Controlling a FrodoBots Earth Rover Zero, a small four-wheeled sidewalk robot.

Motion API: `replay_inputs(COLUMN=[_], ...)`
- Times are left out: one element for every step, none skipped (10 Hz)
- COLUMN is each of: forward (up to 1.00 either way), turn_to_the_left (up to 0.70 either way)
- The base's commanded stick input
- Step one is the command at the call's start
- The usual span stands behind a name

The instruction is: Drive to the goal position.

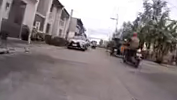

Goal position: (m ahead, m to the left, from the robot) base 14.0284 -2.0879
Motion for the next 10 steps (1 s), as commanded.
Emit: replay_inputs(forward=[0.70,0.70,0.70,0.70,0.70,0.70,0.70,0.70,0.70,0.70], turn_to_the_left=[0.00,-0.07,-0.15,-0.13,-0.11,-0.10,-0.08,-0.06,-0.05,-0.03])
